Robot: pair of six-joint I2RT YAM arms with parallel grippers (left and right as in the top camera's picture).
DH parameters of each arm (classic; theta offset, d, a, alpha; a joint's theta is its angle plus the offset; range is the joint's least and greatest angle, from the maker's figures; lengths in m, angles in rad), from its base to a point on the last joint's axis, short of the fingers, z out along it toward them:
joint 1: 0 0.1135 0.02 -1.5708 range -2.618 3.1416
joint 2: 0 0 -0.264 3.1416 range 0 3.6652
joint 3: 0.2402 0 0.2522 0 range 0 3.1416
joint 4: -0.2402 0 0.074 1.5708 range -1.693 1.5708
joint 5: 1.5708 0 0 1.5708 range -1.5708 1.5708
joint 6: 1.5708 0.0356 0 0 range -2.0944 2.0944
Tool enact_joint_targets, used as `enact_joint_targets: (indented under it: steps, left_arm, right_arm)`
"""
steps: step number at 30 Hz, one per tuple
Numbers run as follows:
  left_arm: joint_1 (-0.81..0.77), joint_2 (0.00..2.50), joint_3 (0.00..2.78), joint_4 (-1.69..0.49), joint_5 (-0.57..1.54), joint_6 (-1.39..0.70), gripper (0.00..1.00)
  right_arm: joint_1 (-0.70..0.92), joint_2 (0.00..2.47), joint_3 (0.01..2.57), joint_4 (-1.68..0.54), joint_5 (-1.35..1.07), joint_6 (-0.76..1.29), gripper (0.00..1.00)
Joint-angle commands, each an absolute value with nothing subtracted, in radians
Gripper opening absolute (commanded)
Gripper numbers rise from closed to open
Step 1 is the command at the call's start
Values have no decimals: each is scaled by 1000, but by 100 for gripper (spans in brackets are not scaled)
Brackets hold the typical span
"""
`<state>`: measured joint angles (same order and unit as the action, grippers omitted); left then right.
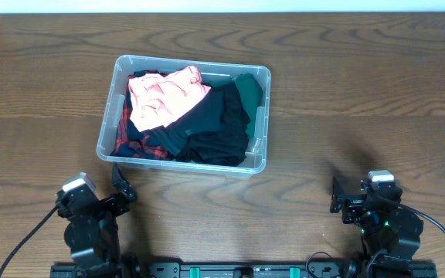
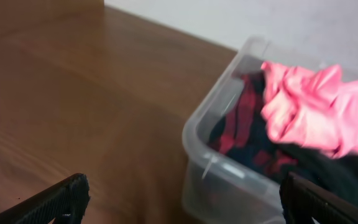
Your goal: Pack container
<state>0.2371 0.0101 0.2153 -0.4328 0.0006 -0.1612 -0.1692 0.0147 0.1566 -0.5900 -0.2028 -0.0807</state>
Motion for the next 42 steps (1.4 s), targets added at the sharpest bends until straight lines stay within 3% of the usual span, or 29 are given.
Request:
enact_joint_targets:
  steps: [1, 42]
  left_arm:
    - [231, 2, 179, -427, 7, -166, 98]
    - [231, 4, 121, -413, 8, -113, 98]
  right_arm:
    - [-176, 8, 155, -591, -214, -83, 99]
    - [-176, 8, 155, -591, -214, -83, 99]
